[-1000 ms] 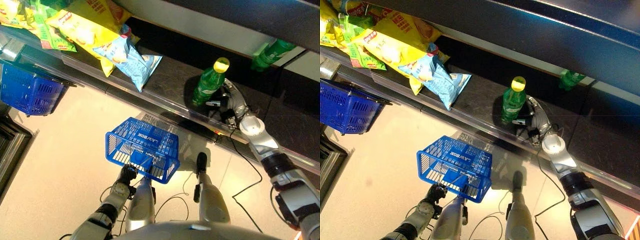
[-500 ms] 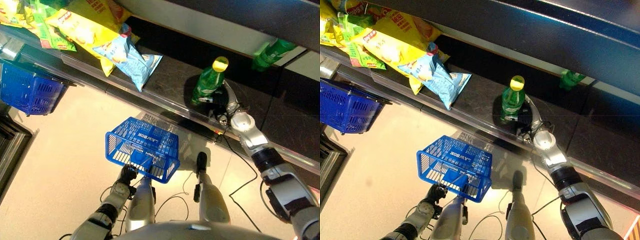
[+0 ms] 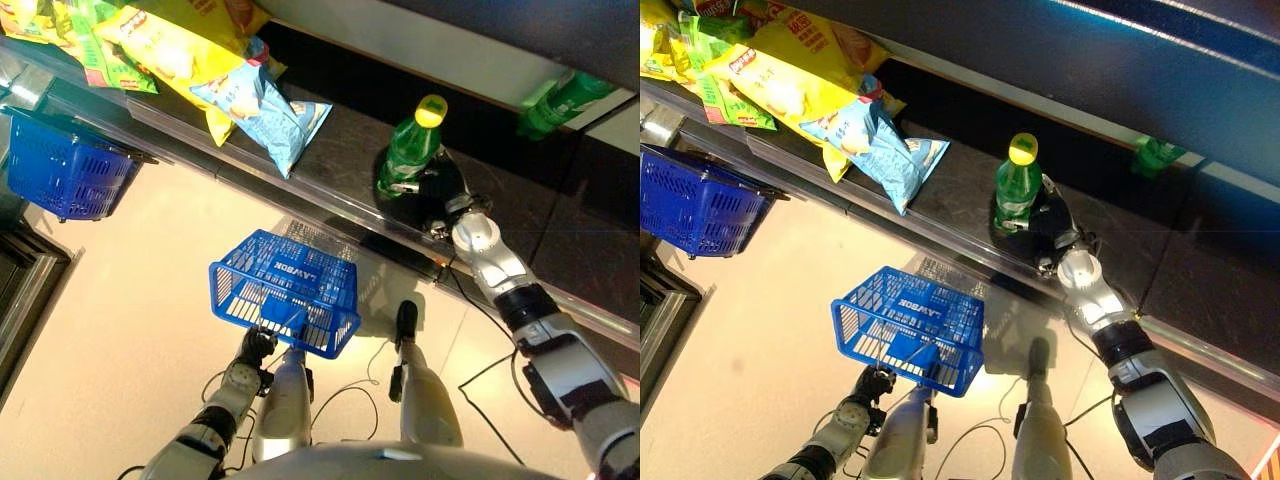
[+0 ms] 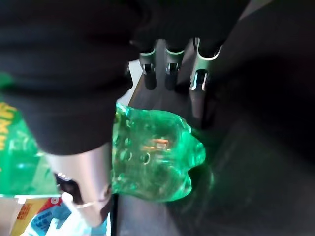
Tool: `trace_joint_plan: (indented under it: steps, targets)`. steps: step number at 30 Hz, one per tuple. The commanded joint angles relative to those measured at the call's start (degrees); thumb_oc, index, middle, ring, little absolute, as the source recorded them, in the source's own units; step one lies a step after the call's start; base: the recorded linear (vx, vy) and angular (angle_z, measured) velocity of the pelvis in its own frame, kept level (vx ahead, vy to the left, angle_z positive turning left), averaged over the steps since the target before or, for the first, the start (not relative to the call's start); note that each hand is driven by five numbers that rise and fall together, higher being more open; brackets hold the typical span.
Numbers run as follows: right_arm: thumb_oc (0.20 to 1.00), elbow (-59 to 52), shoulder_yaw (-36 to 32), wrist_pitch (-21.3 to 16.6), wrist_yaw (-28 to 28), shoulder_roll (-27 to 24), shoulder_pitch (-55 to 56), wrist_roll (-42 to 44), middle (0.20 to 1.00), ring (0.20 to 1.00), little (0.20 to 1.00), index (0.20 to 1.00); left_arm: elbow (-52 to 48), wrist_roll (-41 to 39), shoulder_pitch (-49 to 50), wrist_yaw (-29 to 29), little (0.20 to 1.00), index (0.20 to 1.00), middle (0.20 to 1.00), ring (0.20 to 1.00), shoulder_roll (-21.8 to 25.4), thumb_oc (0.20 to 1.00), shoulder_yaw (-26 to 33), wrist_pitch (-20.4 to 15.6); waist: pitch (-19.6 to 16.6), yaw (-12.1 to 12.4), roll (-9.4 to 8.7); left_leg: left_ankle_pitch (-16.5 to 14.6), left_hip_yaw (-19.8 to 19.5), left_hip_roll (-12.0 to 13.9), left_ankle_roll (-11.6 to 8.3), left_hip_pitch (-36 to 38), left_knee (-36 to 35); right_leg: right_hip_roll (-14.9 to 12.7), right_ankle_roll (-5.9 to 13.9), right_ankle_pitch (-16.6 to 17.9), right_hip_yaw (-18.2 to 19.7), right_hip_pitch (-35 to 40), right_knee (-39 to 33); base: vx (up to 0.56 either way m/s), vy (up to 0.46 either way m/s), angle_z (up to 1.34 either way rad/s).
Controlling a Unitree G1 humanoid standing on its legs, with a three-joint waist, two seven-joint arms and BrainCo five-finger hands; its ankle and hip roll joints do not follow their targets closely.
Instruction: Pick up the snacks into the basket
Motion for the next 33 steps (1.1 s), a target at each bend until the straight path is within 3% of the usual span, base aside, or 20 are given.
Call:
trace_joint_plan:
  steps: [1, 18, 19, 20, 33]
  targets:
    - [1.000, 3.6, 5.4, 0.7, 1.5, 4.0, -5.2, 1.0, 1.000, 1.000, 1.000, 1.000, 1.6, -1.1, 1.1, 1.3, 0.200, 0.200, 0.200, 0.200, 2.5, 0.200, -4.0, 0.9, 2.3, 4.1, -1.76, 2.9, 0.4, -8.5, 5.79, -3.2, -1.8, -0.5, 2.78, 0.2, 3.2, -0.4, 0.3, 0.00, 0.000, 0.00]
    - [1.000, 16.0, 10.2, 3.5, 0.8, 7.0, -19.5, -0.8, 1.000, 1.000, 1.000, 1.000, 0.5, -2.5, 1.1, 2.1, 0.200, 0.200, 0.200, 0.200, 4.6, 0.200, -6.0, 0.8, 2.9, 6.8, -2.19, 2.9, -1.1, -9.3, 6.17, -4.1, -1.3, -1.1, 3.10, 0.4, 1.7, -0.1, 0.6, 0.00, 0.003, 0.04]
    - [0.705, 16.5, 10.4, 3.6, 0.5, 7.3, -20.2, -1.1, 0.705, 0.705, 0.705, 0.705, 0.4, -2.5, 1.0, 2.2, 0.200, 0.200, 0.200, 0.200, 4.7, 0.200, -6.1, 0.8, 2.9, 6.9, -2.24, 2.9, -1.2, -9.2, 6.18, -4.2, -1.3, -1.0, 3.10, 0.4, 1.6, -0.1, 0.6, 0.00, 0.000, 0.00]
    - [0.200, 17.1, 10.8, 3.8, -0.2, 7.9, -21.1, -2.0, 0.200, 0.200, 0.200, 0.200, 0.5, -2.6, 0.7, 2.4, 0.200, 0.200, 0.200, 0.200, 4.8, 0.200, -6.3, 0.9, 3.0, 7.1, -2.28, 3.0, -1.4, -9.2, 6.19, -4.2, -1.2, -1.0, 3.08, 0.3, 1.6, 0.0, 0.6, 0.01, 0.002, 0.04]
    - [0.200, 14.7, 9.2, 3.7, 0.1, 9.7, -15.0, -1.0, 0.200, 0.200, 0.200, 0.200, 0.1, -2.4, 0.1, 2.4, 0.200, 0.200, 0.200, 0.200, 4.0, 0.200, -6.1, 1.4, 3.4, 6.8, -2.50, 2.8, -1.6, -9.4, 6.45, -4.1, -1.3, -1.1, 3.05, 0.3, 2.0, 0.0, 0.6, 0.00, 0.006, 0.04]
